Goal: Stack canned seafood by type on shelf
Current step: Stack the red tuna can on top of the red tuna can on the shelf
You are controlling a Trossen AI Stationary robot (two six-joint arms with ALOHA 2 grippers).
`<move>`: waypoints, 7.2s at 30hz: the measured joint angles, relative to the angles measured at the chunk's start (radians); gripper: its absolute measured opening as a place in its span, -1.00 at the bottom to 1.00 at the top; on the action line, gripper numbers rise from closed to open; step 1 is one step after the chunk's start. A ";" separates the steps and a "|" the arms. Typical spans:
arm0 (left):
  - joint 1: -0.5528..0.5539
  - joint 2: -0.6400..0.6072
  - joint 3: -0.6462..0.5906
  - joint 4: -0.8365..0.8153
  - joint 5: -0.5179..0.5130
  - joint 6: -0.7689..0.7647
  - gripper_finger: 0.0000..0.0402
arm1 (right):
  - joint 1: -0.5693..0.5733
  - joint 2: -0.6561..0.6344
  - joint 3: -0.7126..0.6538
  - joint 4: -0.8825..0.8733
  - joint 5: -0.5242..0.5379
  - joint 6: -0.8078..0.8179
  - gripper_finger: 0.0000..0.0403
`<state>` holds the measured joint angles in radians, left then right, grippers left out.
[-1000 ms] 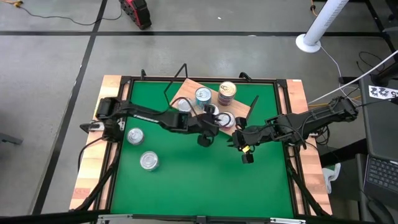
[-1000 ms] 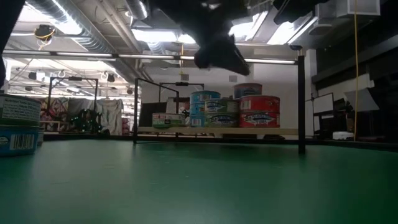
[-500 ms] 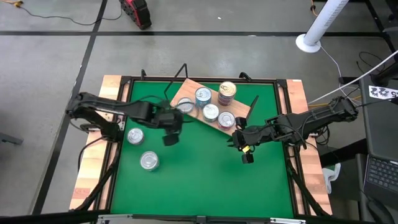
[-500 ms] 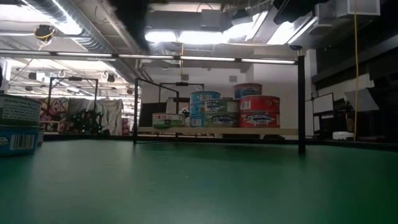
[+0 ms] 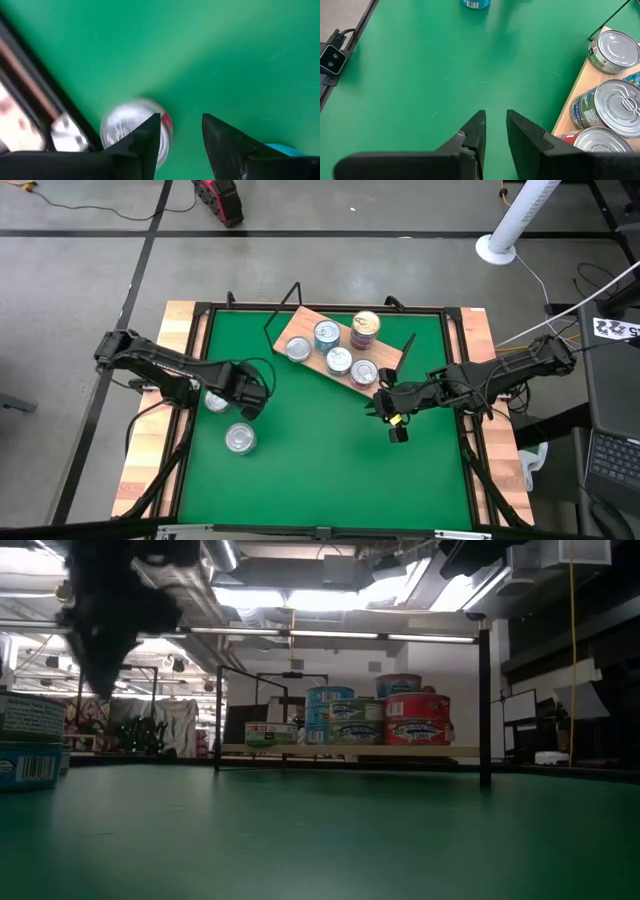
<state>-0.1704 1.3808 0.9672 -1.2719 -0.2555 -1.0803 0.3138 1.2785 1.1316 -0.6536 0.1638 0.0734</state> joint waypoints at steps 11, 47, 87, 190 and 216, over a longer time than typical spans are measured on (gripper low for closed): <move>-0.007 0.000 -0.174 0.101 0.123 -0.241 -0.30 | 0.000 0.000 0.000 0.000 0.000 0.000 -0.61; -0.006 -0.001 -0.287 0.198 0.105 -0.097 -0.97 | 0.000 0.000 0.000 0.000 0.000 0.000 -0.61; 0.041 0.177 -0.227 1.299 0.115 0.307 -1.00 | 0.000 0.000 0.001 0.010 0.000 0.000 -0.61; 0.041 0.152 -0.225 1.365 0.150 0.716 -0.46 | -0.024 0.710 0.000 0.761 0.435 -0.882 -0.37; 0.041 -0.208 -0.225 1.306 0.138 0.998 -0.41 | 0.100 0.694 0.515 -0.176 0.715 -0.299 -0.38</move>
<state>-0.1291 1.1726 0.7422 0.0345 -0.1173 -0.0818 0.4140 1.9720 1.6466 -0.8294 0.8792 -0.2258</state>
